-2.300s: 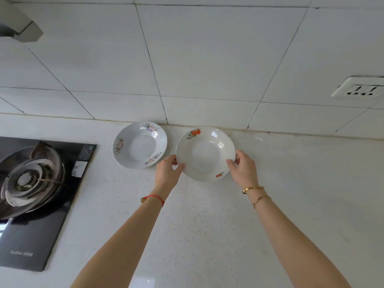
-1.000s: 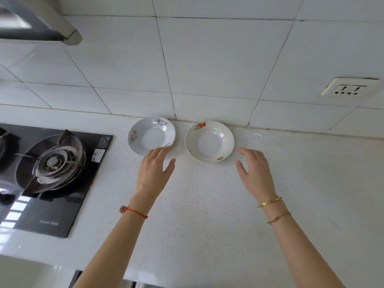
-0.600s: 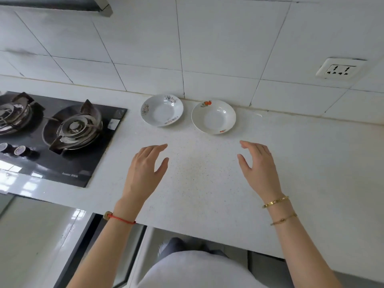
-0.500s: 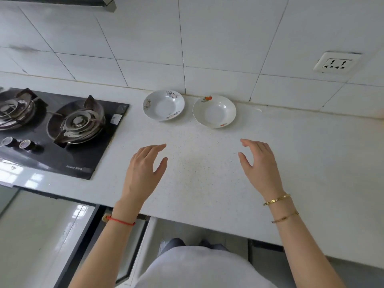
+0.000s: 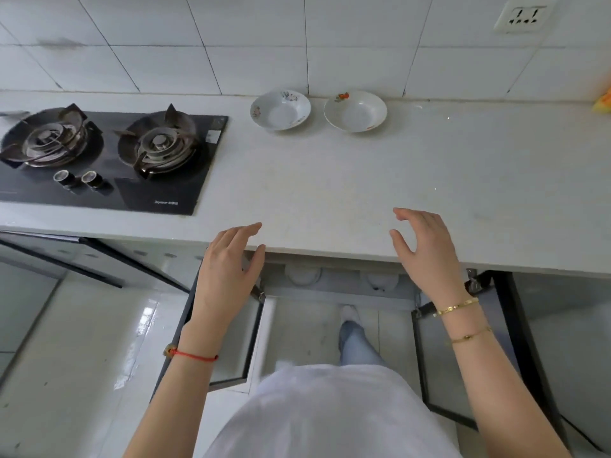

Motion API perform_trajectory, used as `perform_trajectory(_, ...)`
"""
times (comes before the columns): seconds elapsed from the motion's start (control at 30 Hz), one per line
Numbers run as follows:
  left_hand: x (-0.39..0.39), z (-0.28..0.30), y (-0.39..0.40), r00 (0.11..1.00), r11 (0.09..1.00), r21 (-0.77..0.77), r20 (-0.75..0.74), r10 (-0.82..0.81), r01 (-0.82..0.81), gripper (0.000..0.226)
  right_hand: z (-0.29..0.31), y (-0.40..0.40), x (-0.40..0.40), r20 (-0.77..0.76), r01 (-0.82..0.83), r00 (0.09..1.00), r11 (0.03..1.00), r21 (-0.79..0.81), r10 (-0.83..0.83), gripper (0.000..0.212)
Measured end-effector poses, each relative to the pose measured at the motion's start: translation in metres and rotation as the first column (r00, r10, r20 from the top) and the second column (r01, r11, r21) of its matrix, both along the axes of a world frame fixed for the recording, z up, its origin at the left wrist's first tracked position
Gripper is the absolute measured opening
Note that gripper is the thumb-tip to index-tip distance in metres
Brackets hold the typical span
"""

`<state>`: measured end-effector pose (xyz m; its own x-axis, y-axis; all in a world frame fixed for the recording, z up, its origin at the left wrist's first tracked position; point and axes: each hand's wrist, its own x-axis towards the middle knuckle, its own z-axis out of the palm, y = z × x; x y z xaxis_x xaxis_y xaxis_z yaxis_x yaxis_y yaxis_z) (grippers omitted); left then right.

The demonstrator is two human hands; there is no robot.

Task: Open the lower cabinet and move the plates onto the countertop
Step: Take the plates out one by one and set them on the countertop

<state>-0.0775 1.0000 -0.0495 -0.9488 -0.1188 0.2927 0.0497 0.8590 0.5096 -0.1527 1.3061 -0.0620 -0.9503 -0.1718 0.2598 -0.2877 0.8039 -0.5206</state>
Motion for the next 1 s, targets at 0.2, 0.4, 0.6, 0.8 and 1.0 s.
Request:
perform_trajectory(0.2, 0.083, -0.002, -0.01, 0.998, 1.0, -0.009, 0.055, -0.028, 0.029, 0.034, -0.011, -0.014, 0.1, 0.073, 0.016, 0.997, 1.0, -0.024, -0.014, 0.034)
perform_trajectory(0.4, 0.138, 0.003, -0.013, 0.996, 0.999, -0.017, 0.076, -0.042, 0.043, 0.032, -0.017, -0.016, 0.157, 0.076, 0.004, 0.997, 1.0, -0.03, -0.002, 0.035)
perform_trajectory(0.6, 0.17, 0.002, -0.005, 0.998, 1.0, -0.018, 0.066, -0.012, 0.013, 0.031, -0.018, -0.011, 0.183, 0.09, 0.0, 0.996, 1.0, -0.026, 0.002, 0.034)
perform_trajectory(0.8, 0.191, -0.003, 0.012, 0.998, 0.999, -0.023, 0.058, 0.029, -0.028, 0.032, -0.015, 0.004, 0.194, 0.107, -0.037, 0.993, 0.999, -0.023, 0.039, 0.033)
perform_trajectory(1.0, 0.201, -0.015, 0.025, 0.994, 0.996, -0.013, 0.062, 0.091, -0.091, 0.032, -0.024, 0.024, 0.195, 0.141, -0.071, 0.987, 0.997, -0.016, 0.073, 0.034)
